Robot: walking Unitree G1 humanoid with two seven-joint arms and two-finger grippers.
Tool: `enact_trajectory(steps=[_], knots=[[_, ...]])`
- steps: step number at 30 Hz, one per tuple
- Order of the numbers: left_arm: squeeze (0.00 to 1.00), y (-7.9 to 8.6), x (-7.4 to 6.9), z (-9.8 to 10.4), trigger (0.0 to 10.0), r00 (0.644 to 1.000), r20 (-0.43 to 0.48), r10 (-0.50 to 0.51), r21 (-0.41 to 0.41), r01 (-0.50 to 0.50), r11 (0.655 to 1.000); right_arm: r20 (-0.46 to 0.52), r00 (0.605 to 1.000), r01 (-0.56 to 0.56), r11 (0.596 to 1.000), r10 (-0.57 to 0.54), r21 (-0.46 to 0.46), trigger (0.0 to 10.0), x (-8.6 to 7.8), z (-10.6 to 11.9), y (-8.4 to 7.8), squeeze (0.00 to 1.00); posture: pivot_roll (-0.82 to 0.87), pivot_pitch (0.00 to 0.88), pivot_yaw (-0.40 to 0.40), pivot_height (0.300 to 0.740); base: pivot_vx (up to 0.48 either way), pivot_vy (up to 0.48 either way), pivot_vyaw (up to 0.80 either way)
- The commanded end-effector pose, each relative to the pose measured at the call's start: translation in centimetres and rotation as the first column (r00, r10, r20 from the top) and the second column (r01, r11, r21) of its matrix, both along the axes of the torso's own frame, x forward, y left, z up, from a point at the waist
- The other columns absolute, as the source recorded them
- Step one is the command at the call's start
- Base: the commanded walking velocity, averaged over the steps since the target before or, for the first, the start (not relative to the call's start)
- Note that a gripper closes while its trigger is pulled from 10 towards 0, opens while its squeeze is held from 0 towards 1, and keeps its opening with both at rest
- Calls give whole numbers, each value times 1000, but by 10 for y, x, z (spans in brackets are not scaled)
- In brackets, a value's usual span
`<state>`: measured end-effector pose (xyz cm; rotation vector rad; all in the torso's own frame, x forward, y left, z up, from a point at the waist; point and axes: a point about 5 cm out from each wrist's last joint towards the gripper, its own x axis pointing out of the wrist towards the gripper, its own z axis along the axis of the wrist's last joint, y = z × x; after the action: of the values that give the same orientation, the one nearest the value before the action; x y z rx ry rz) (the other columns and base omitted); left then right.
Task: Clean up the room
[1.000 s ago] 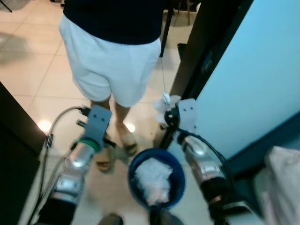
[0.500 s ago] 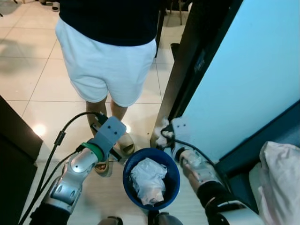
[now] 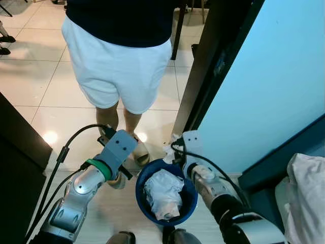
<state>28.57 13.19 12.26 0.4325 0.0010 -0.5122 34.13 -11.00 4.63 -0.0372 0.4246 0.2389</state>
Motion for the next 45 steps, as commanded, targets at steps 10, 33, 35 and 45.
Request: enact_trajectory(steps=[10, 33, 35, 45], knots=[[0, -3, 4, -5, 10000, 1000, -28, 7, -1, -7, 1000, -46, 999, -3, 1000, 4, 15, 10000, -9, -12, -1, 0, 97, 106, 35, 726, 0, 0, 0], [0, 5, 9, -5, 10000, 994, -7, 106, -39, -106, 994, 833, 550, -257, 938, -56, 233, 10000, -6, 204, 16, 0, 59, 86, 67, 726, 0, 0, 0], [0, 3, 8, -5, 10000, 995, -8, 100, -42, -100, 994, 856, 515, -296, 929, -42, 223, 10000, -14, 215, 18, 0, 59, 85, 68, 726, 0, 0, 0], [0, -1, 8, -5, 10000, 996, -10, 85, -43, -85, 995, 914, 405, -432, 886, 21, 171, 10000, -38, 241, 30, 0, 60, 88, 75, 726, 0, 0, 0]])
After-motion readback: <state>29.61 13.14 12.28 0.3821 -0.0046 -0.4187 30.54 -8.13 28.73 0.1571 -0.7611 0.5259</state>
